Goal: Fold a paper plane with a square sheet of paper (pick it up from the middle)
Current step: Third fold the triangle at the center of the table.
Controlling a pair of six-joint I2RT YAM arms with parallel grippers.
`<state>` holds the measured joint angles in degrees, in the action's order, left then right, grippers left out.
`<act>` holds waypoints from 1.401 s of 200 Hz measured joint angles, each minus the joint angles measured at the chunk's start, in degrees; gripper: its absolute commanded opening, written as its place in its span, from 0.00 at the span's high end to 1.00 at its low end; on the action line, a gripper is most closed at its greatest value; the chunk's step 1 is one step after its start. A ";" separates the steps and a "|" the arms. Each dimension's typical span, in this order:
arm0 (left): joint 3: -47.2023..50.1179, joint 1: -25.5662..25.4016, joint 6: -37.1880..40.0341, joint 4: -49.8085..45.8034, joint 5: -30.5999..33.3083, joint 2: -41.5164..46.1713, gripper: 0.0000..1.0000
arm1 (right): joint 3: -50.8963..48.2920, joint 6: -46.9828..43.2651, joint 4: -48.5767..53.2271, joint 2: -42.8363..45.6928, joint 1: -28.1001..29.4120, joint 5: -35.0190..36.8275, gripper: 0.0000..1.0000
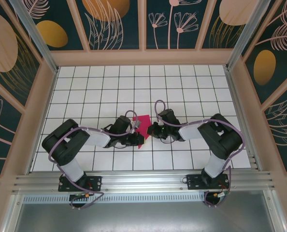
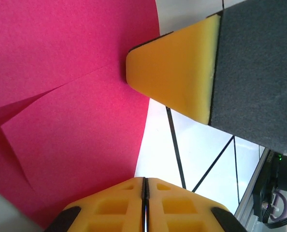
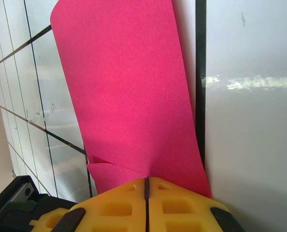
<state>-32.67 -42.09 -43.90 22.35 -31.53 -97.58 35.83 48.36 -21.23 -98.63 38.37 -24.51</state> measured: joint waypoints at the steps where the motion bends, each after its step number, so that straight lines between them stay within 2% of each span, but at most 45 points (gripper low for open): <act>1: 0.04 0.00 0.11 0.00 0.00 0.11 0.89 | 0.00 0.00 0.00 0.00 0.00 0.00 0.90; 121: 5.77 -0.31 4.92 -0.81 -2.82 5.14 0.85 | 0.17 -0.02 0.31 0.00 0.00 0.02 0.90; 187: 9.68 -0.37 4.63 -0.55 -2.69 9.03 0.87 | 0.96 -0.02 1.79 0.00 0.13 0.22 0.90; 220: 10.58 -0.50 3.23 -4.63 -1.64 12.20 0.89 | 2.25 -0.15 3.93 0.00 0.61 1.09 0.89; 245: 8.24 -0.74 2.29 -10.27 0.98 13.77 0.89 | 3.34 -0.48 5.40 0.00 1.22 2.21 0.89; 280: -1.51 -0.61 2.23 -14.69 6.93 13.88 0.92 | 5.68 -1.57 7.96 0.46 2.03 3.58 0.86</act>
<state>-34.17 -42.70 -41.67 7.66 -24.60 -83.70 41.52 46.78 -13.28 -98.17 40.40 -20.93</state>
